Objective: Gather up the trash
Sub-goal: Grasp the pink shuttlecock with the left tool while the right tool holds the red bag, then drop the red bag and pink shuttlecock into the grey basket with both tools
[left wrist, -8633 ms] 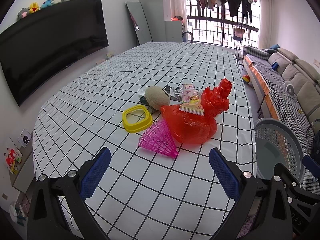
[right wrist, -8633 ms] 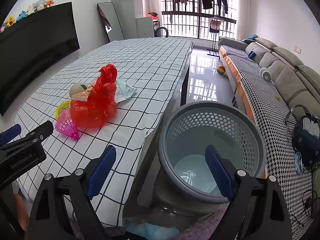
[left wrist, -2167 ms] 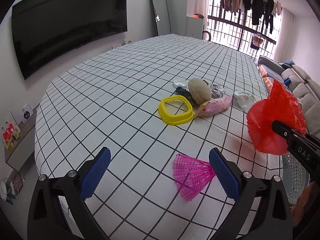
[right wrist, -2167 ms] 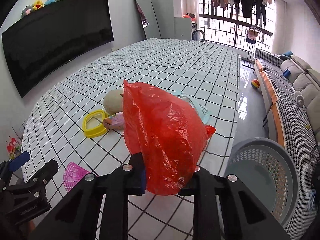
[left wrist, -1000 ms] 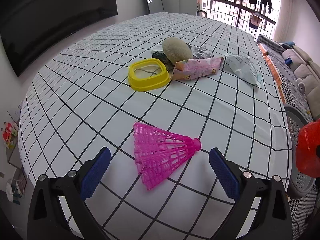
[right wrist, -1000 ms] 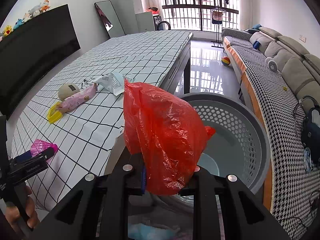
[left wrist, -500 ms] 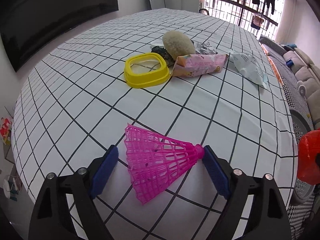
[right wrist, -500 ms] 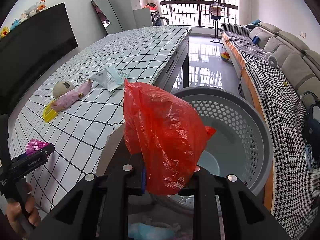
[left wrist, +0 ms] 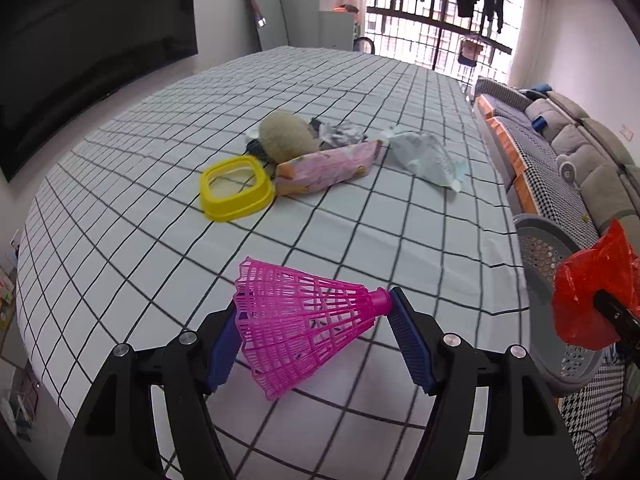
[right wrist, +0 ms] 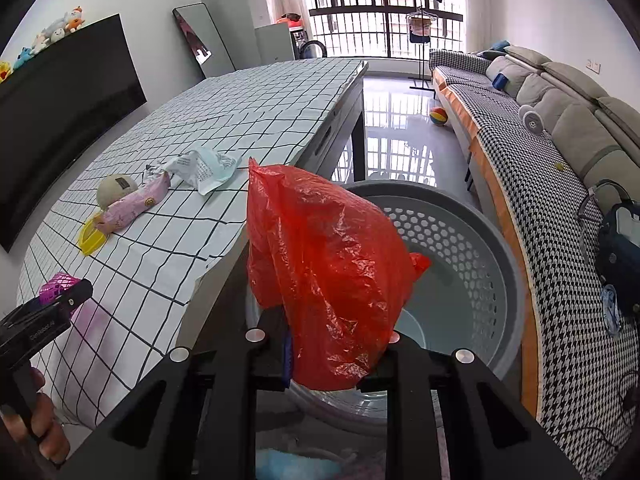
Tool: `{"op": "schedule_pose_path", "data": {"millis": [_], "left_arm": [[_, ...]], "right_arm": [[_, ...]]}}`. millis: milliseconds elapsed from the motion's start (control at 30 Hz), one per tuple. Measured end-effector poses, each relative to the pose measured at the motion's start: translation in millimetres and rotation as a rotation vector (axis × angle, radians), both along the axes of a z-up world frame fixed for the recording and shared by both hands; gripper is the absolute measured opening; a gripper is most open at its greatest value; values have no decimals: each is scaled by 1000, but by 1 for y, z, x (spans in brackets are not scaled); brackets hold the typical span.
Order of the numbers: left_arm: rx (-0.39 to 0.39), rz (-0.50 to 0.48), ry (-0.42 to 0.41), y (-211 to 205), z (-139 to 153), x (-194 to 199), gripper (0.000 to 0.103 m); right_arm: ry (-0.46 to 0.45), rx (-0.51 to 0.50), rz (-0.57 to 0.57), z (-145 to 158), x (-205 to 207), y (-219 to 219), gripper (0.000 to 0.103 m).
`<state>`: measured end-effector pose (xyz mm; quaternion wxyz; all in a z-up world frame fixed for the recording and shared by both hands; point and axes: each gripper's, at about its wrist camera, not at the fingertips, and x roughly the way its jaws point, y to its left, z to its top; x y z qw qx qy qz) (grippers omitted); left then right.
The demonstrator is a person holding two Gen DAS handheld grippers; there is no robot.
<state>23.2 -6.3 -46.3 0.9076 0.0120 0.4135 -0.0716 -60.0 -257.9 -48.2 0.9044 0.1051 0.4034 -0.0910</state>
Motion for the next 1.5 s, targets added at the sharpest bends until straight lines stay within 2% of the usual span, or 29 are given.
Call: {"op": "schedule_pose_path", "data": {"millis": [333, 500, 733, 1000, 1100, 1167, 1233, 1500], "left_arm": [[-21, -228, -60, -95, 25, -6, 67], [-24, -321, -35, -145, 24, -3, 67], [43, -395, -42, -195, 12, -9, 67], [66, -421, 9, -216, -5, -5, 71], [76, -420, 4, -219, -5, -6, 75], [80, -418, -4, -219, -5, -7, 82], [77, -415, -10, -217, -4, -7, 85], [73, -404, -7, -216, -3, -6, 85]], "right_arm": [[-6, 6, -86, 1, -20, -50, 21], [-2, 9, -113, -3, -28, -71, 21], [26, 43, -125, -17, -26, -94, 21], [42, 82, -120, -33, -17, -109, 21], [35, 71, -130, -31, -16, -113, 32], [19, 59, -142, -28, -17, -115, 55], [-3, 57, -151, -24, -19, -118, 57], [-7, 52, -158, -21, -21, -122, 57]]}}
